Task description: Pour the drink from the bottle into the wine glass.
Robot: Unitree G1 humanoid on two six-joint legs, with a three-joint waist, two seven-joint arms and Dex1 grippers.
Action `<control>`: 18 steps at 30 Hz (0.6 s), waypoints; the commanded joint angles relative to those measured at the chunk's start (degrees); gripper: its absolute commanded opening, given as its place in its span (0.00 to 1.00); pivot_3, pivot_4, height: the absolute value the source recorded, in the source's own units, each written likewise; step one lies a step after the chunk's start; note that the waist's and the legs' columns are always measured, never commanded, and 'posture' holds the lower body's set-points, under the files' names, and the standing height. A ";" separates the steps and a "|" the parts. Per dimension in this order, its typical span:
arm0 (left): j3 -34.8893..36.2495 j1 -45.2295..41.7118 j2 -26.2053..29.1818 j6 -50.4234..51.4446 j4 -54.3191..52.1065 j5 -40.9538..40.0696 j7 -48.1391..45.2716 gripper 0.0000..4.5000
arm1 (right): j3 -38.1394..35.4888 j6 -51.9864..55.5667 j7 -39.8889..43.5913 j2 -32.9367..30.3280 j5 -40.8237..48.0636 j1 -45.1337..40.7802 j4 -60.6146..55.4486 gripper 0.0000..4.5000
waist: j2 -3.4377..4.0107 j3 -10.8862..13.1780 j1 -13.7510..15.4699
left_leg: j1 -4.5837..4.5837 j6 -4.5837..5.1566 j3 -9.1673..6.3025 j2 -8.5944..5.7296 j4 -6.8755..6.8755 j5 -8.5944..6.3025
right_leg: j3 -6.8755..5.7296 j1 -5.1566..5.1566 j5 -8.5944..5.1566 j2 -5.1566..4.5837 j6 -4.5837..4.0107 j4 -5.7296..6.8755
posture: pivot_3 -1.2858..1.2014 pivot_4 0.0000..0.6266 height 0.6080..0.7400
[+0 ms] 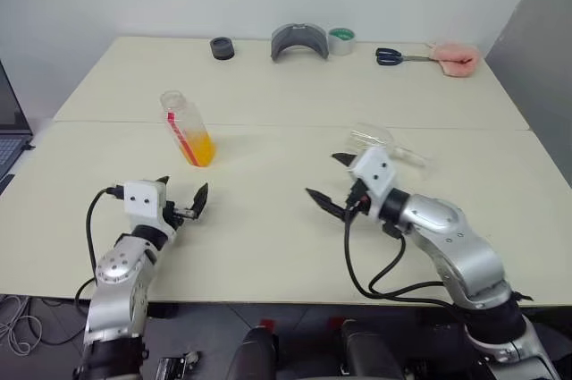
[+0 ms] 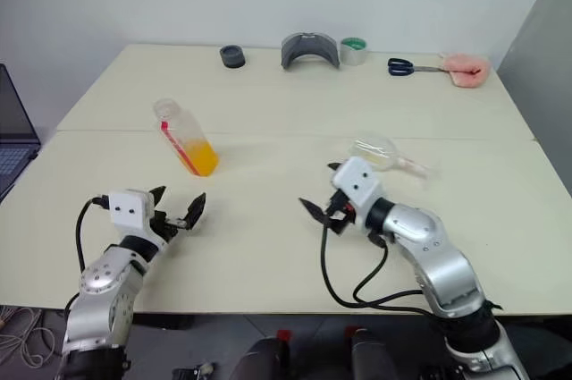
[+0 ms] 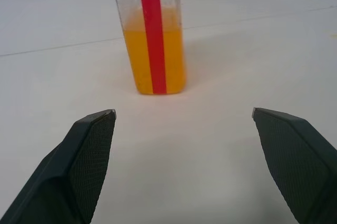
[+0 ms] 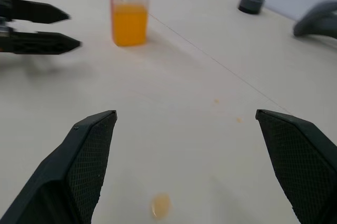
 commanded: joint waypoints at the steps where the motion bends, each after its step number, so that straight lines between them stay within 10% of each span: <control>1: -2.16 0.53 -0.15 -0.33 -6.03 1.02 -0.44 0.99 | -2.83 0.27 -5.21 -1.69 -4.74 1.34 -4.01 1.00 | 0.00 0.00 0.01 | 0.01 0.00 0.03 -0.05 0.00 0.00 | -0.03 0.01 0.00 0.02 0.00 0.00 | 0.52 0.24 1.00; 18: -18.86 -16.88 11.43 8.39 -8.95 -6.55 -32.52 0.99 | 17.66 8.63 -10.60 -11.32 -40.68 -11.07 12.91 1.00 | 0.01 0.00 -0.22 | 0.07 -0.01 0.12 -0.11 -0.03 0.00 | -0.02 0.00 -0.02 0.21 -0.03 -0.01 | 0.52 0.24 1.00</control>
